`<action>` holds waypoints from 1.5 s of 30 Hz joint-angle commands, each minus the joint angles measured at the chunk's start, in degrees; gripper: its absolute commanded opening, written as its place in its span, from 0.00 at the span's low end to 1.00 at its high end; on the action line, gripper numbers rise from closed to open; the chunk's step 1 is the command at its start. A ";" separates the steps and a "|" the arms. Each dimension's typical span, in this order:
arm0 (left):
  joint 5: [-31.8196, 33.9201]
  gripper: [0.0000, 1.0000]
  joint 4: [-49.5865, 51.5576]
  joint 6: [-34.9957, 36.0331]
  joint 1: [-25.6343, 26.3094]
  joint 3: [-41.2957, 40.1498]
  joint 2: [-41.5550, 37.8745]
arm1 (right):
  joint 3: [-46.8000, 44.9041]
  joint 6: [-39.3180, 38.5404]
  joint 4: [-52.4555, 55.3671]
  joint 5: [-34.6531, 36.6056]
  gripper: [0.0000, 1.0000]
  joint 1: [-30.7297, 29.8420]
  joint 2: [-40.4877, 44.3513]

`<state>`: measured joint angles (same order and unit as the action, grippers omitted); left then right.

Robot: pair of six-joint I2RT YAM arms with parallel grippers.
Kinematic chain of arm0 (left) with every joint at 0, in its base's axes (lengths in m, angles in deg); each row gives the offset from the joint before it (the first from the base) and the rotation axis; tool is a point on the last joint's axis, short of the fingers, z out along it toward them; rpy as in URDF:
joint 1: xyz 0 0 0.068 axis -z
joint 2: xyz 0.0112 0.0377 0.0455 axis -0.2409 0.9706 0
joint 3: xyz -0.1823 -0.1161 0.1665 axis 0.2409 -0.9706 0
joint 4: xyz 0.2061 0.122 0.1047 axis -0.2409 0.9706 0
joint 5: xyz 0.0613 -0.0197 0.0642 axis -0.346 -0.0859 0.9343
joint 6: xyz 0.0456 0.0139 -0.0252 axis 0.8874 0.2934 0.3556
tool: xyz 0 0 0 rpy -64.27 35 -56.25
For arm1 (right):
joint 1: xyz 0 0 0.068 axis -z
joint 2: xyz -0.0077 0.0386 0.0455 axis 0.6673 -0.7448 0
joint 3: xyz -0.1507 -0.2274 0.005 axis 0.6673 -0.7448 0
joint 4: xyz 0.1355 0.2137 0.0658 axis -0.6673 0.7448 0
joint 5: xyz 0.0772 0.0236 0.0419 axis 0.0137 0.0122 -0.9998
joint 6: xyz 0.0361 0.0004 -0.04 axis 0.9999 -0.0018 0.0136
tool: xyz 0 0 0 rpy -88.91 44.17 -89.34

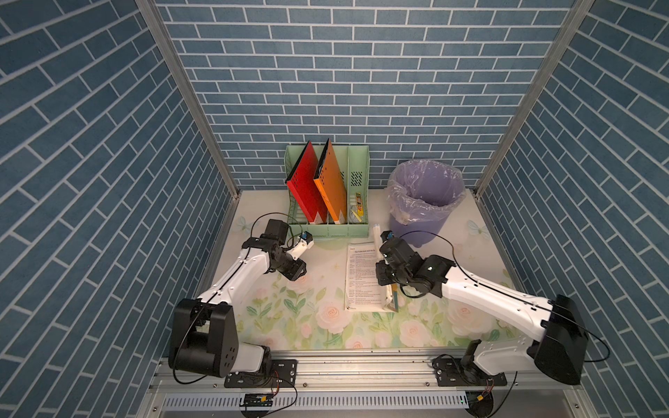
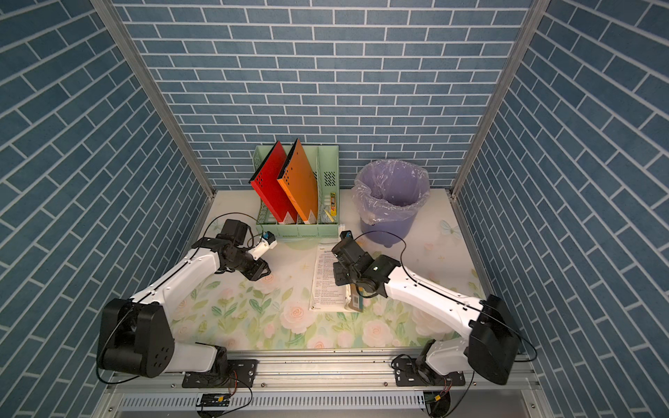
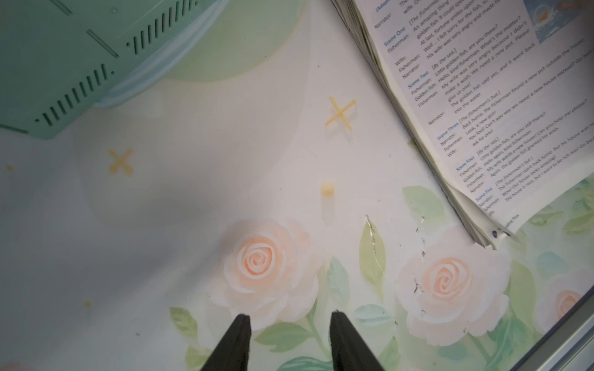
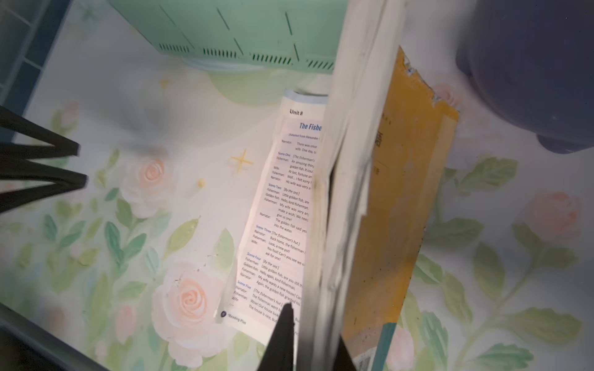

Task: Peel off the used sticky note
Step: Close the book at the center of the board, then adjust the book at the center of the board.

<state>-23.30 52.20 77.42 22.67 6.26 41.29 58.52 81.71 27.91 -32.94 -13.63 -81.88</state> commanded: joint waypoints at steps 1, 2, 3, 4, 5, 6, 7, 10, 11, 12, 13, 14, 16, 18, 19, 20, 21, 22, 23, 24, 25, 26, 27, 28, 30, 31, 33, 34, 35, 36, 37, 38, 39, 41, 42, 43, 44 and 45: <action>0.04 0.46 2.97 1.49 -1.16 0.23 -0.36 | 2.91 -2.94 -0.27 -2.06 0.55 -3.29 -8.34; 0.41 0.46 3.12 1.55 -1.17 0.22 -0.45 | 3.32 -2.35 -2.49 -3.62 0.63 -3.73 -8.99; 0.82 0.46 3.21 1.56 -1.17 0.26 -0.55 | 3.08 -1.48 -5.43 -5.16 0.71 -3.91 -8.49; 1.07 0.46 3.41 1.63 -1.17 0.42 -0.60 | 2.22 -0.50 -8.64 -6.91 0.82 -3.85 -7.03; 1.30 0.46 3.65 1.72 -1.17 0.62 -0.68 | 1.03 0.28 -11.28 -7.62 0.89 -3.60 -5.03; 1.63 0.46 3.78 1.79 -1.10 0.80 -0.75 | -0.61 1.11 -13.55 -8.36 0.93 -2.60 -2.47; 1.72 0.46 3.79 1.73 -1.09 1.02 -0.73 | -2.26 1.77 -14.83 -9.23 0.94 -1.63 -0.46; 0.88 0.46 3.73 1.14 -0.69 1.96 -0.32 | -10.24 3.83 -19.13 -12.40 0.92 4.23 6.33; 0.45 0.46 3.48 0.60 -0.01 2.30 -0.12 | -13.16 4.56 -20.49 -13.01 0.91 6.48 8.40; 0.01 0.46 3.19 -0.01 0.99 2.63 0.11 | -16.04 4.97 -21.32 -13.13 0.90 8.86 10.05; -0.29 0.46 2.55 -0.81 2.44 2.98 0.41 | -18.80 5.20 -22.37 -15.17 0.89 10.96 11.22; -0.62 0.45 1.77 -2.01 3.49 3.42 0.71 | -21.51 5.30 -23.55 -16.26 0.89 13.51 12.24; -1.30 0.44 0.00 -4.11 7.23 4.53 2.24 | -25.83 5.51 -26.44 -18.42 0.88 18.11 13.20; -1.34 0.42 -2.72 -6.08 11.55 5.75 4.72 | -29.09 5.73 -29.50 -20.84 0.87 21.44 12.92; -1.33 0.42 -3.83 -6.72 13.59 6.40 6.16 | -30.18 5.84 -30.92 -22.35 0.87 22.64 12.28; -1.31 0.41 -5.00 -7.23 15.50 7.17 7.90 | -31.00 5.94 -32.42 -23.31 0.87 23.79 11.44; -1.34 0.40 -5.63 -7.38 17.05 8.20 10.38 | -31.65 5.97 -33.69 -24.14 0.87 24.80 10.35; -1.38 0.40 -6.13 -7.53 18.42 9.20 12.53 | -32.15 5.91 -34.63 -24.86 0.87 25.59 9.34; -1.25 0.39 -6.63 -7.50 19.60 9.89 14.38 | -32.34 5.81 -35.60 -25.47 0.86 26.24 8.31; -1.00 0.39 -7.64 -7.31 20.65 10.38 15.96 | -32.72 5.78 -36.45 -25.96 0.86 26.67 7.39; -0.80 0.38 -8.71 -7.24 21.64 10.48 16.91 | -33.06 5.78 -37.40 -26.75 0.86 27.07 6.39; -0.42 0.37 -9.93 -7.04 22.55 10.57 17.78 | -33.49 6.11 -38.89 -27.55 0.86 27.54 5.53; 0.13 0.37 -10.77 -6.81 23.30 10.87 18.90 | -33.97 6.58 -40.62 -28.59 0.86 27.99 4.75; 0.88 0.36 -11.22 -6.63 23.89 11.44 20.46 | -34.47 7.10 -42.15 -29.43 0.86 28.32 3.82; 2.23 0.34 -11.85 -6.75 24.59 12.65 23.45 | -35.27 8.03 -44.74 -30.78 0.85 28.60 1.75; 2.64 0.34 -12.16 -6.73 24.82 13.18 25.01 | -35.48 8.42 -46.02 -31.52 0.85 28.66 0.70; 3.25 0.33 -12.94 -6.79 25.24 14.07 27.30 | -35.88 9.54 -48.16 -32.68 0.84 28.76 -1.48; 3.25 0.33 -13.15 -6.75 25.55 14.53 28.37 | -36.03 10.13 -49.43 -33.27 0.84 28.78 -2.24; 3.32 0.33 -13.18 -6.65 25.91 14.93 29.25 | -36.30 11.03 -50.96 -33.73 0.84 28.79 -2.94; 3.49 0.33 -13.25 -6.51 26.29 15.31 30.09 | -36.71 11.96 -52.74 -34.40 0.84 28.77 -3.39; 3.73 0.33 -13.21 -6.40 26.65 15.60 31.00 | -37.10 13.12 -54.37 -35.20 0.83 28.81 -4.00; 4.30 0.32 -12.77 -6.01 27.06 16.03 32.20 | -37.90 14.92 -57.63 -36.44 0.83 28.73 -4.74; 4.62 0.32 -12.32 -5.59 27.38 16.26 33.32 | -38.60 16.64 -60.60 -37.48 0.82 28.67 -5.22; 5.20 0.32 -11.66 -4.90 27.51 16.34 35.13 | -39.84 20.72 -66.14 -39.81 0.80 28.17 -6.05; 5.57 0.32 -11.39 -4.86 27.49 16.51 35.86 | -40.46 22.61 -69.86 -40.43 0.80 27.70 -6.23; 5.67 0.32 -11.05 -4.82 27.55 16.56 36.38 | -40.89 24.46 -72.58 -40.98 0.79 27.21 -6.17; 5.73 0.32 -10.77 -4.61 27.51 16.57 36.83 | -41.33 26.22 -75.62 -41.28 0.78 26.64 -5.94; 5.75 0.31 -10.60 -4.63 27.54 16.52 37.01 | -41.67 27.93 -77.85 -41.46 0.77 25.85 -5.69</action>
<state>-19.60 41.36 71.50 49.16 24.31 73.20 18.28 100.81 -39.76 -68.67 14.72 -86.91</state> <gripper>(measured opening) 0.318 0.775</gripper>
